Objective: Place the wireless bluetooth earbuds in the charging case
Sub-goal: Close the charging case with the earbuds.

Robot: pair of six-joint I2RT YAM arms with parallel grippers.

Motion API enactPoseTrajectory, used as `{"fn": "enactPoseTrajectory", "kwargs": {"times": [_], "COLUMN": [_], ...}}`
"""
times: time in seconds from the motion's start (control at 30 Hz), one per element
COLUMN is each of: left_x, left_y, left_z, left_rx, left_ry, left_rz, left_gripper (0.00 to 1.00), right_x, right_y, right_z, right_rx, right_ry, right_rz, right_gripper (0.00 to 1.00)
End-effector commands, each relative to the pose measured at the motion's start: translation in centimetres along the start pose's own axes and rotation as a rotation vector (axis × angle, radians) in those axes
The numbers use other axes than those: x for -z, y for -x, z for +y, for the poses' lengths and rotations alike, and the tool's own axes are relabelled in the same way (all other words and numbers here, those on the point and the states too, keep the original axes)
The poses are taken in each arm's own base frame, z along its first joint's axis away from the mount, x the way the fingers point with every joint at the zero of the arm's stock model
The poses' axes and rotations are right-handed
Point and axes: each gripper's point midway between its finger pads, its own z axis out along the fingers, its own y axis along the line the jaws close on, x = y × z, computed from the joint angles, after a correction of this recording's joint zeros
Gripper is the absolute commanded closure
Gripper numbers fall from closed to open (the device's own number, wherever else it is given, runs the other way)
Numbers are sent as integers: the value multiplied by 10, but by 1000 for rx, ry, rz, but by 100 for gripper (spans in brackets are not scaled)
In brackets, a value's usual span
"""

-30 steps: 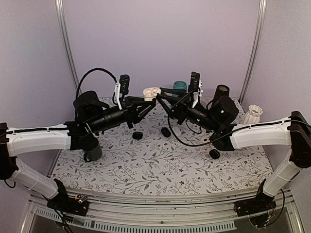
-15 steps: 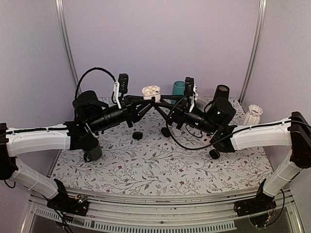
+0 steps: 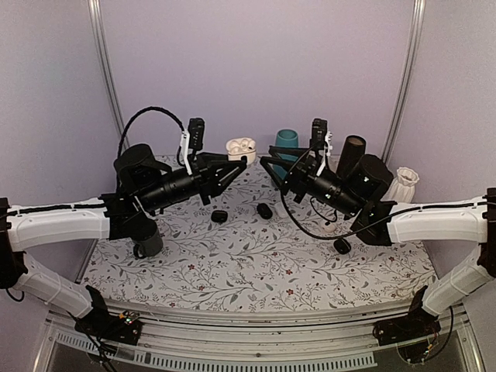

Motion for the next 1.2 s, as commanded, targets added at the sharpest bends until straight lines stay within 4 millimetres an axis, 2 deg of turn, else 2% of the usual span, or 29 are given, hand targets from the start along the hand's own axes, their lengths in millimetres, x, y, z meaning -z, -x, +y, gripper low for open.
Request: {"fn": "enactPoseTrajectory", "kwargs": {"times": [0.0, 0.2, 0.5, 0.73, 0.93, 1.17], "left_x": [9, 11, 11, 11, 8, 7], "left_y": [8, 4, -3, -7, -10, -13], "left_z": [-9, -20, -26, -31, -32, -33], "left_rx": [-41, -47, -31, -18, -3, 5], "left_ry": [-50, -131, -211, -276, -299, -315], "left_rz": [-5, 18, 51, 73, 88, 96], "left_gripper": [100, 100, 100, 100, 100, 100], "right_x": [9, 9, 13, 17, 11, 5], "right_y": [8, 12, 16, 22, 18, 14], "right_z": [-4, -8, 12, 19, 31, 28], "right_rx": [13, -18, 7, 1, -1, -8], "right_ry": [-58, -76, 22, 96, 181, 173], "right_rz": [16, 65, 107, 130, 171, 185], "right_gripper": [51, 53, 60, 55, 49, 46]}}
